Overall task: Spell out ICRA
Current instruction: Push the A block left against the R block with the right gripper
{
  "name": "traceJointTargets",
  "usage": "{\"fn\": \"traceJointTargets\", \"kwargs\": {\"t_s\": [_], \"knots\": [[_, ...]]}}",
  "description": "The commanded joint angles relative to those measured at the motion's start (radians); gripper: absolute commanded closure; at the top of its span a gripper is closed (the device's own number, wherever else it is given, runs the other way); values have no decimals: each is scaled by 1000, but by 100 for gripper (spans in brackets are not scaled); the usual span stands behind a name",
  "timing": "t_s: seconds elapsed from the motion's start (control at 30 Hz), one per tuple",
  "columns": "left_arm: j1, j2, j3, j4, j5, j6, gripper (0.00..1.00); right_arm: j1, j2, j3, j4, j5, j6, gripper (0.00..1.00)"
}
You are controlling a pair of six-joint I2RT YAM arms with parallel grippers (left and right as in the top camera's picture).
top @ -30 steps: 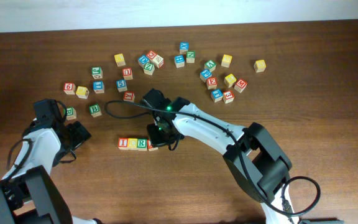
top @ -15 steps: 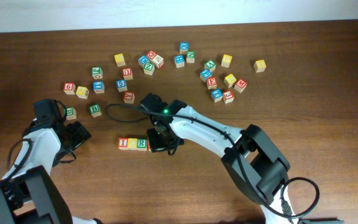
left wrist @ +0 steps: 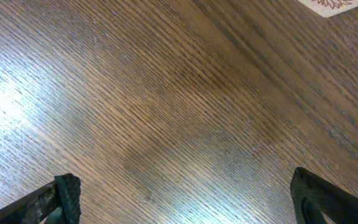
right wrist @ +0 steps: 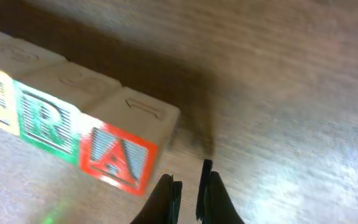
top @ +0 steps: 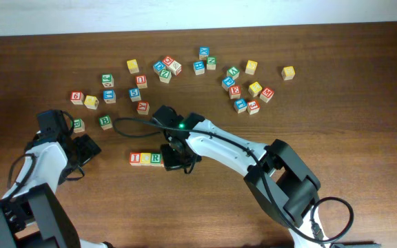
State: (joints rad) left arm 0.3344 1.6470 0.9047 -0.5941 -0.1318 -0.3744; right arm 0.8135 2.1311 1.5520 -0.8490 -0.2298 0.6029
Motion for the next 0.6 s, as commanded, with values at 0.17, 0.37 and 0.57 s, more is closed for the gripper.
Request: {"fn": "traceJointTargets", "kwargs": {"t_s": [0.17,0.37,0.57], "knots": [[4,-10,-6,-1,-7,-3,1,6,2,-5,-100,-8,9,95],[4,-10,-6,-1,-7,-3,1,34,2,-5,-85,-10,9,95],[4,-10,-6,-1,-7,-3,1,38,2,-5,-50,-10,9,95]]}}
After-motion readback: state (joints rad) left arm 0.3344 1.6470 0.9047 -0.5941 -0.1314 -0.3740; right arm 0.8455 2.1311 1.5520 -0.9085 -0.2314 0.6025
